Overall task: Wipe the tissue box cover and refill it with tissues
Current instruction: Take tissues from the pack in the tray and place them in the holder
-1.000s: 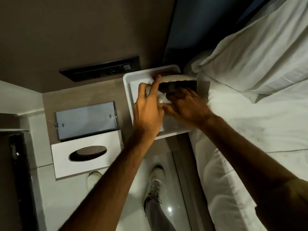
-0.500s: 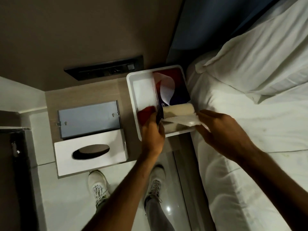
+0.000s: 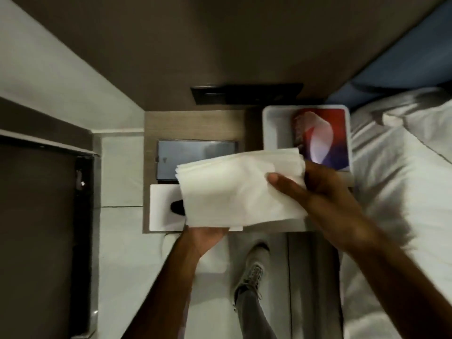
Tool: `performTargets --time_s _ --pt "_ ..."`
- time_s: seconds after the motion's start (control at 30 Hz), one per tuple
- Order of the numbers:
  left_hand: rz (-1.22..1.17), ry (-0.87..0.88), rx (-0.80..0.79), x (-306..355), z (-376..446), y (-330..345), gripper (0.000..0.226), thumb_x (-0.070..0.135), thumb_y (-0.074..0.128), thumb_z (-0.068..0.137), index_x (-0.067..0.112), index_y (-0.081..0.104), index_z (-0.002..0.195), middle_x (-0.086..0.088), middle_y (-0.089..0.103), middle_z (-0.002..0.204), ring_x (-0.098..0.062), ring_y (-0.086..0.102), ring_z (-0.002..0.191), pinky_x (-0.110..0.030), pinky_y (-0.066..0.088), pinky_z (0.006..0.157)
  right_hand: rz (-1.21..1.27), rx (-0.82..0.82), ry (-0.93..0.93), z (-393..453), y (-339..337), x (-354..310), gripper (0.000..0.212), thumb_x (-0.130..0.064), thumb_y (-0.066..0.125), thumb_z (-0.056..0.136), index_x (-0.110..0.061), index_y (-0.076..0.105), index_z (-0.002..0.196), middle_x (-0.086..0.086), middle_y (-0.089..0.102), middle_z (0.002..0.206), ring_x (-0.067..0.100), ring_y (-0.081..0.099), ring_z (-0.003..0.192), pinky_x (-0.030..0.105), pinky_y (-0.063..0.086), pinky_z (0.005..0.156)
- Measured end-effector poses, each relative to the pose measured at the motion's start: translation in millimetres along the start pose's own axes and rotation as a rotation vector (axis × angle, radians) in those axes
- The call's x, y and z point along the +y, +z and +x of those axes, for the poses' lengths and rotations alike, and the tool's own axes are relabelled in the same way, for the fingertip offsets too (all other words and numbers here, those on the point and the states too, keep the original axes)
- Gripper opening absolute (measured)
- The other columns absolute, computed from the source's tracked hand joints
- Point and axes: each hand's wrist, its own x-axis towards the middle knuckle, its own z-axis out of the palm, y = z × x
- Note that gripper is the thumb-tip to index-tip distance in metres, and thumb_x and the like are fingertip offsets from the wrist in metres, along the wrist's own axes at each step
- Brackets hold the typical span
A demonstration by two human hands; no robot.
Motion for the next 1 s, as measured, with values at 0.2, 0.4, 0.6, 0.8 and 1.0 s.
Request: performTargets --time_s 0.2,0.4,0.6,0.8,1.0 --pt "0.112 0.154 -0.106 106 -7 -47 0.069 0.076 0.059 0.082 0.024 0.073 0.125 -0.009 0.075 0.126 -0.035 0.067 0.124 -0.052 0.060 0.091 0.091 0.065 0.184 90 72 55 0.009 -0.020 0.073 0.092 -0.025 0.074 0.098 -0.010 0.080 0.085 0.003 0.076 0.075 0.019 0.058 0.061" --pt "0.725 0.384 0.246 148 37 -40 0.024 0.032 0.072 0.091 0.021 0.075 0.113 -0.006 0.078 0.113 -0.029 0.071 0.113 -0.041 0.059 0.094 -0.110 0.276 0.187 164 108 110 0.028 -0.024 0.078 0.088 -0.020 0.072 0.115 -0.003 0.074 0.099 0.019 0.072 0.094 0.033 0.062 0.074" --pt "1.017 0.538 0.338 154 78 -35 0.011 0.018 0.066 0.094 0.022 0.070 0.104 0.001 0.066 0.099 -0.005 0.058 0.077 -0.022 0.051 0.072 -0.444 0.504 0.291 195 117 136 0.039 -0.027 0.077 0.084 -0.014 0.070 0.120 0.009 0.074 0.114 0.032 0.069 0.108 0.044 0.059 0.094" --pt "1.087 0.648 0.339 151 79 -36 0.025 0.011 0.061 0.094 0.026 0.071 0.112 0.026 0.053 0.073 0.010 0.056 0.062 0.006 0.037 0.052 -0.430 0.522 0.244 190 122 141 0.042 -0.025 0.074 0.087 -0.016 0.068 0.127 0.006 0.076 0.119 0.027 0.069 0.112 0.035 0.056 0.099" --pt "1.104 0.742 0.408 137 54 -49 0.036 0.011 0.059 0.097 0.017 0.064 0.133 -0.003 0.070 0.126 -0.009 0.066 0.107 -0.016 0.045 0.090 -0.189 0.612 0.167 172 114 127 0.036 -0.019 0.075 0.088 -0.017 0.069 0.123 0.001 0.076 0.110 0.012 0.072 0.098 0.018 0.057 0.088"
